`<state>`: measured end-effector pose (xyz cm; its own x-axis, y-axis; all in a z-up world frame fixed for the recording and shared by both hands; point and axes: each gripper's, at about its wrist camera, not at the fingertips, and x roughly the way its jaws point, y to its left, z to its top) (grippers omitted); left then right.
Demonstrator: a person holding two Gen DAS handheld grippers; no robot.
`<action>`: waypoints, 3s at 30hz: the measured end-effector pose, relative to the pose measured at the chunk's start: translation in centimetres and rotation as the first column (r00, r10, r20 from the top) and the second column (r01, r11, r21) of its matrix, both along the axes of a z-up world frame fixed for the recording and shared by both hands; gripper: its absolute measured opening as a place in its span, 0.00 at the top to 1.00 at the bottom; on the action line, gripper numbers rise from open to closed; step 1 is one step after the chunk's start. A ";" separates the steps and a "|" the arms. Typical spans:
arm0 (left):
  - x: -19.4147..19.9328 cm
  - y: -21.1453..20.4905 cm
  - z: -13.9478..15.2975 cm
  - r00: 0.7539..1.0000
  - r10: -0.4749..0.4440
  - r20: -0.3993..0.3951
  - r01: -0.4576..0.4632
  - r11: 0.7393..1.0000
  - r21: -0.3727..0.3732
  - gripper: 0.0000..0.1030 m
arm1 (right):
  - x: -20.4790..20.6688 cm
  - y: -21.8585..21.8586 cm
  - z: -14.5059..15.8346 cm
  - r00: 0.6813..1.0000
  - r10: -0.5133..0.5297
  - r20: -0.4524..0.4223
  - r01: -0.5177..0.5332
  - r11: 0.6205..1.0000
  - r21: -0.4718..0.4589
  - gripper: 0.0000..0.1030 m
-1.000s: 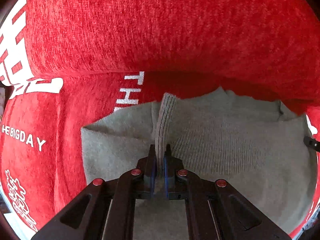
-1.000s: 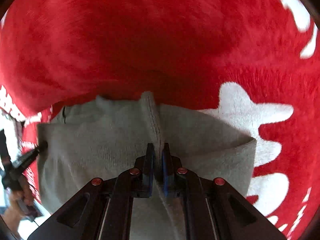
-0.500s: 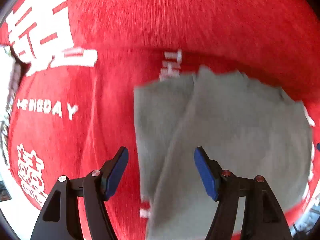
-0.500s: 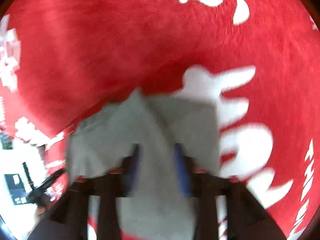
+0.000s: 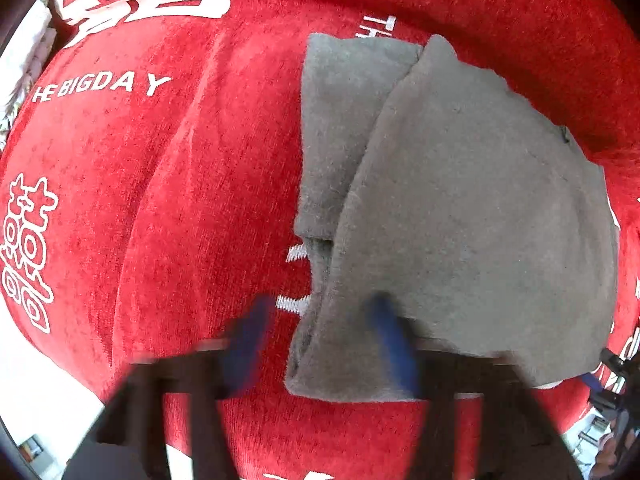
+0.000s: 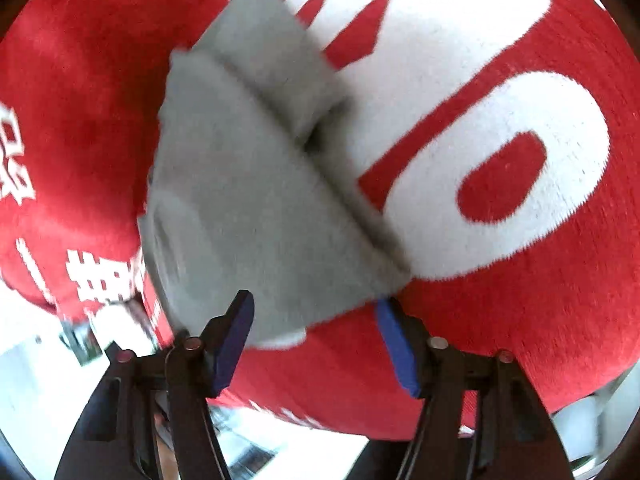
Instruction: Fold small clothes
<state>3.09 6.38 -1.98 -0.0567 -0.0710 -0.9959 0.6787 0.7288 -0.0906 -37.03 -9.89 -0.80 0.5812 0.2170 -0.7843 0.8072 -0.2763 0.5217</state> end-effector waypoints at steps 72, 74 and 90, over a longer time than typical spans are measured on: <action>-2.2 -4.9 2.9 0.953 -0.260 0.153 0.264 0.964 -0.005 0.01 | 12.4 1.3 5.6 0.949 0.282 -0.143 -0.310 0.918 -0.249 0.29; -1.5 -4.7 3.0 0.952 -0.266 0.154 0.269 0.963 -0.002 0.01 | 13.6 2.1 5.5 0.953 0.270 -0.135 -0.296 0.924 -0.243 0.27; 3.7 -2.7 2.6 0.955 -0.239 0.174 0.239 0.971 0.021 0.01 | 24.2 5.0 5.2 0.951 0.308 -0.037 -0.309 0.923 -0.229 0.22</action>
<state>6.74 3.72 0.58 0.1019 -0.0770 -0.9918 0.8381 0.5437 0.0439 -12.85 -4.87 4.42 0.5139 0.1995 -0.8343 0.8336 0.1137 0.5406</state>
